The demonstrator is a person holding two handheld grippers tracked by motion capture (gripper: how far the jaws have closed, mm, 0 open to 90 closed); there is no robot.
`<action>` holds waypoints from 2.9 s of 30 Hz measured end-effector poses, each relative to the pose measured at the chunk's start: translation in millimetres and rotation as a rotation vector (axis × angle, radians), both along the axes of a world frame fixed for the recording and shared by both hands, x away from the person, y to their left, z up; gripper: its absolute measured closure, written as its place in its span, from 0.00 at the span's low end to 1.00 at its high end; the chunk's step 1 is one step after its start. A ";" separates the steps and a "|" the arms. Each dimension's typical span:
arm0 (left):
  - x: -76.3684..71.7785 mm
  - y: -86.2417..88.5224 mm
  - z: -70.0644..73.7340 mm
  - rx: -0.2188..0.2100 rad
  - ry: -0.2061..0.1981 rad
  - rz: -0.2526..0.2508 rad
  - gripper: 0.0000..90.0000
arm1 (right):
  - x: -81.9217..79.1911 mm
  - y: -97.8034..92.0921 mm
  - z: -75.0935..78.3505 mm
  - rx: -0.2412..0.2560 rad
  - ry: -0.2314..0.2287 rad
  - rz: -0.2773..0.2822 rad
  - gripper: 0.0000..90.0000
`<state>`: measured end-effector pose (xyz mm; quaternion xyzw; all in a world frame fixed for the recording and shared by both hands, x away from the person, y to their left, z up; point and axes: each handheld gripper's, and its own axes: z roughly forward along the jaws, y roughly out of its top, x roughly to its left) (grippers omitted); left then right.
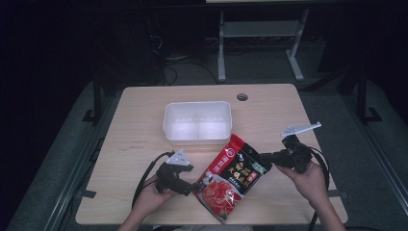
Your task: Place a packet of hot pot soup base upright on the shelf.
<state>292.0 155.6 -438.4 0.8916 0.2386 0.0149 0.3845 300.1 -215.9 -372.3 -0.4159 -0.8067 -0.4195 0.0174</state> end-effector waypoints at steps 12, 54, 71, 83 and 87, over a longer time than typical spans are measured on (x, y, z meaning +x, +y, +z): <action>3.4 1.2 -2.4 -0.036 0.014 -0.008 0.24 | -6.5 28.2 35.2 0.017 -0.092 0.097 1.00; 9.6 -2.5 -7.6 -0.186 0.091 -0.065 0.34 | -10.2 68.0 62.1 0.059 -0.154 0.237 1.00; 11.6 7.0 -4.3 -0.227 0.103 -0.059 0.80 | -3.0 70.5 59.1 0.072 -0.154 0.237 0.99; 9.9 6.1 -3.2 -0.230 0.092 -0.061 0.85 | 1.0 67.3 53.3 -0.022 -0.174 0.207 0.69; 9.4 5.9 -3.0 -0.228 0.088 -0.061 0.85 | 6.6 70.8 43.8 -0.080 -0.143 0.220 0.52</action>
